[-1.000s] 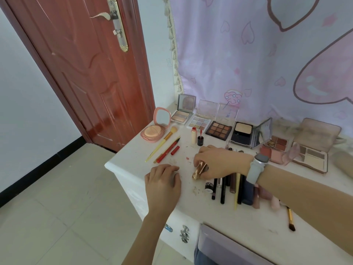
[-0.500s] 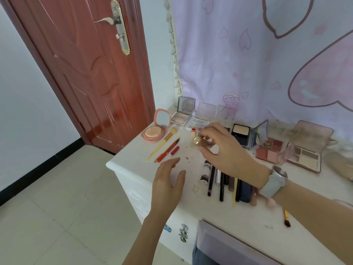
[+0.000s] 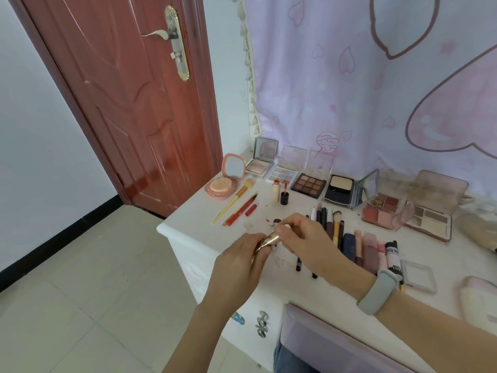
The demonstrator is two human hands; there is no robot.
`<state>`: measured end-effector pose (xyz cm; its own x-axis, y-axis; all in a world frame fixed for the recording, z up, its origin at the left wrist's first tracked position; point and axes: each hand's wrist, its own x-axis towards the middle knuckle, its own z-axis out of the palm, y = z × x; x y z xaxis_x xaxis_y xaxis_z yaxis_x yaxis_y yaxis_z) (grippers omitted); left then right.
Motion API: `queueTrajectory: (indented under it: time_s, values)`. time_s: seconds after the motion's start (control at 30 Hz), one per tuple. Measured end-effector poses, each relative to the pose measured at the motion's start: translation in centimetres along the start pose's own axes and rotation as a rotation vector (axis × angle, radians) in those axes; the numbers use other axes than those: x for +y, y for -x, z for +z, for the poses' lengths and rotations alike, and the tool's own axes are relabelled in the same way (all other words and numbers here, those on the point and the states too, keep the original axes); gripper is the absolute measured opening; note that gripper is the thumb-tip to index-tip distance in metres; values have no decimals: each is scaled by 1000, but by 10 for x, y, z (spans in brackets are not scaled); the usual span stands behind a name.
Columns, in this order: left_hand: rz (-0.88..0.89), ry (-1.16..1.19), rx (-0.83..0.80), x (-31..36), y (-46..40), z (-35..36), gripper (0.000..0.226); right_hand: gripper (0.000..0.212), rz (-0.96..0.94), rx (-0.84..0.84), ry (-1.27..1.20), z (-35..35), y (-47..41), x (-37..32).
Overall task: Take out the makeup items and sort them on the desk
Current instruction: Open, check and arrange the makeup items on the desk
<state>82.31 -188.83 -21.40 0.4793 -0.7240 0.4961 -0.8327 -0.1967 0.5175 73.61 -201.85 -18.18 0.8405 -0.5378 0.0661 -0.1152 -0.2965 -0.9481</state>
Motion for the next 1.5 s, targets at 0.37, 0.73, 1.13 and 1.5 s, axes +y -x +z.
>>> queueTrajectory:
  time_s: [0.37,0.73,1.13,1.5]
  values:
    - [-105,287,-150,-8,-1,-7,13,15,-250,-116,145,3,10,5]
    - [-359,475,30,-29,-1,-16,13,16,-1,-5,-102,0,4,14]
    - [-431,607,33,-25,1,-11,17,16,60,11,-111,3,7,17]
    - [-441,584,-1,-28,0,-12,32,16,86,11,-147,5,7,16]
